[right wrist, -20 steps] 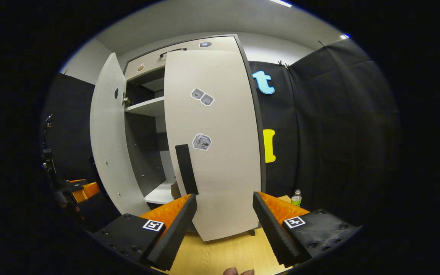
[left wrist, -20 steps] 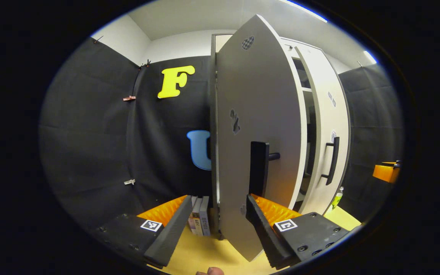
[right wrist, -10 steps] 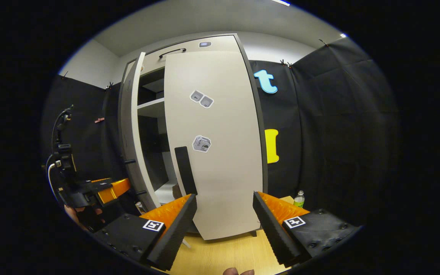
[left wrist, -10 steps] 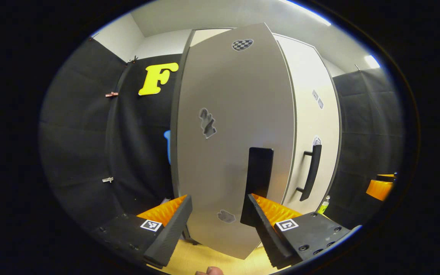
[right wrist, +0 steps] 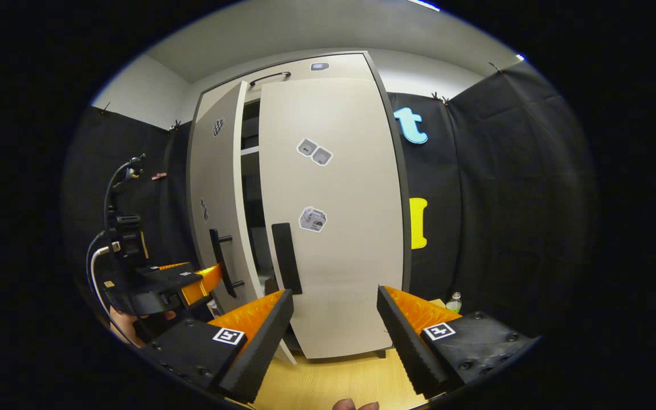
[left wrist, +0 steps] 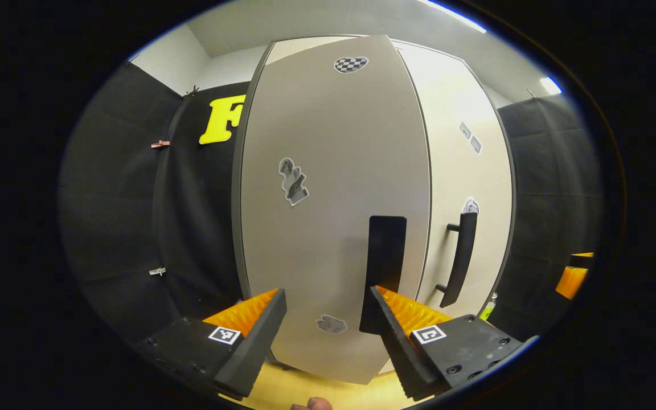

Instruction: Grab one shoe with the right hand and put it into the shoe cabinet, grab the other shoe with the left hand and put it into the shoe cabinet; then close the right door with the right hand and the left door with the left hand.

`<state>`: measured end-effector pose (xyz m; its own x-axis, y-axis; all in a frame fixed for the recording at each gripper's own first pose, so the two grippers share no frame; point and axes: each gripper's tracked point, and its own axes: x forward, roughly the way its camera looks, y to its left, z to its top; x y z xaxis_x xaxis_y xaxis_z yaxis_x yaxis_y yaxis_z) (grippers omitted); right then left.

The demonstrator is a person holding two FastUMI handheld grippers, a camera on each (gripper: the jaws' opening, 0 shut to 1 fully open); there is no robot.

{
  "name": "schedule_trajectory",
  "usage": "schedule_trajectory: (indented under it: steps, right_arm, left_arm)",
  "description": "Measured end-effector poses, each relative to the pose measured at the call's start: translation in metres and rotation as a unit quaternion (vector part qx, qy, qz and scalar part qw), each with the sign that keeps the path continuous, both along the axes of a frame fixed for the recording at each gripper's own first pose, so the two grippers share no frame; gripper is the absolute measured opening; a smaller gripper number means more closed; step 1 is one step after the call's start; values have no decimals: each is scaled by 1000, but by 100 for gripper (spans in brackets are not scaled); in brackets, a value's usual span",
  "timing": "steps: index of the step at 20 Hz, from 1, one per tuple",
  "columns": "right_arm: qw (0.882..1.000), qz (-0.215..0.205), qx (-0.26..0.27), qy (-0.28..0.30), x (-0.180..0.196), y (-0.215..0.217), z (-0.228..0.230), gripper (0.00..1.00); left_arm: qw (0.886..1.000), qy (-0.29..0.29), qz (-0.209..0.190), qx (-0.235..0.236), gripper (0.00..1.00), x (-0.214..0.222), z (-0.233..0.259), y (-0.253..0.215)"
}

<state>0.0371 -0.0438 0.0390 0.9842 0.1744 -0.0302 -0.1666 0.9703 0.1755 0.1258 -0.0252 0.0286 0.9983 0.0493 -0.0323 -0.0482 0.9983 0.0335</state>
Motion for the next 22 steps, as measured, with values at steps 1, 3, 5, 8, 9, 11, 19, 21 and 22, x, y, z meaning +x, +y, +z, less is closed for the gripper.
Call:
schedule_trajectory:
  steps: [1, 3, 5, 8, 9, 11, 19, 21, 22]
  right_arm:
    - [1000, 3, 2, 0, 1, 1, 1, 98]
    - [1000, 6, 3, -3, 3, 0, 4, 98]
    - [1000, 8, 3, -4, 6, -1, 5, 98]
    - [1000, 11, 5, -4, 6, -2, 5, 98]
    - [1000, 11, 6, -4, 7, -4, 5, 98]
    - [1000, 10, 6, -4, 8, -5, 4, 98]
    - [1000, 10, 1, -6, 16, -9, 3, 98]
    - [1000, 9, -1, -7, 16, -9, 1, 98]
    - [1000, 8, -2, -6, 17, -9, 0, 98]
  left_arm:
    - [1000, 3, 3, 3, 93, 0, -1, 0]
    - [1000, 4, 4, 1, 94, -1, -1, -2]
    - [1000, -1, 0, -5, 95, -2, 4, -3]
    - [1000, -11, -5, -4, 94, -13, 15, -7]
    - [1000, -11, -8, -2, 94, -22, 13, -11]
    - [1000, -10, -13, 1, 94, -37, 12, -18]
    - [1000, -9, -27, -3, 95, -71, 5, -38]
    - [1000, -13, -28, -2, 94, -76, 3, -41]
    - [999, -14, -29, -2, 94, -78, 3, -43]
